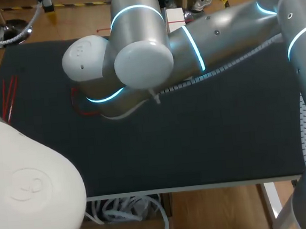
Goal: Grab the tape and strap the tape.
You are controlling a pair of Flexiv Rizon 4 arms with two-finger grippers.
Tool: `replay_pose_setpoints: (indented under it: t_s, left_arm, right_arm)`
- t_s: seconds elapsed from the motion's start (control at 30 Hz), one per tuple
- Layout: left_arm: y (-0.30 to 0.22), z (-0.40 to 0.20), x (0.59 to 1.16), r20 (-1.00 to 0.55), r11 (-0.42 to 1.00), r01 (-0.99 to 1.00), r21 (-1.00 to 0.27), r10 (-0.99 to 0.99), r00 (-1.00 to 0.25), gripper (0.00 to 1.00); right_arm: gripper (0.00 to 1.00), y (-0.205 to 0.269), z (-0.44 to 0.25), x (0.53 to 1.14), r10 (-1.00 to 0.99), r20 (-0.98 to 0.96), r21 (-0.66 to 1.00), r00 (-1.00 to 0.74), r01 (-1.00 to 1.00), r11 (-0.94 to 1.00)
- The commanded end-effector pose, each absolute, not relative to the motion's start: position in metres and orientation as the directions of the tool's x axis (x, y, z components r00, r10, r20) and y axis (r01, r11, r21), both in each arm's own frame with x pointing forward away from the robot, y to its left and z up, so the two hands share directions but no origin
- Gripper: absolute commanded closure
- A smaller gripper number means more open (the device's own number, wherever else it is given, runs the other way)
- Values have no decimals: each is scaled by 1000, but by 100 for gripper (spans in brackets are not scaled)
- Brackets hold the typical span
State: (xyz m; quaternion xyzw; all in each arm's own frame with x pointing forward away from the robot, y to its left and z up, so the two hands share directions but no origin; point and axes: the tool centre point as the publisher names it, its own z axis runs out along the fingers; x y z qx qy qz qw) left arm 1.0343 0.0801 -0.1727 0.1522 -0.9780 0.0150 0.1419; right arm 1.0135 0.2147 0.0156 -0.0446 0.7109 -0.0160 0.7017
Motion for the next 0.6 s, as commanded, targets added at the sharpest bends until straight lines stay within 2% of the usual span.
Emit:
replay_pose_setpoints:
  t_s: [0.03, 0.4, 0.43, 0.47, 0.6]
  left_arm:
    - [91, -182, 1034, 332, 945, -325, 28, -316, -889, 100]
    - [102, -187, 1033, 337, 928, -368, 58, -365, -868, 100]
    - [102, -187, 1033, 337, 928, -368, 58, -365, -868, 21]
    - [102, -187, 1033, 337, 928, -368, 58, -365, -868, 0]
    - [102, -187, 1033, 337, 928, -368, 58, -365, -868, 0]
  right_arm:
    - [0, 214, 18, 1014, -88, -996, -88, -15, -43, 995]
    - [0, 214, 18, 1014, -88, -996, -88, -15, -43, 995]
    - [0, 214, 18, 1014, -88, -996, -88, -15, -43, 995]
    - [0, 214, 18, 1014, -88, -996, -88, -15, -43, 995]
    - [0, 214, 18, 1014, -88, -996, -88, -15, -43, 995]
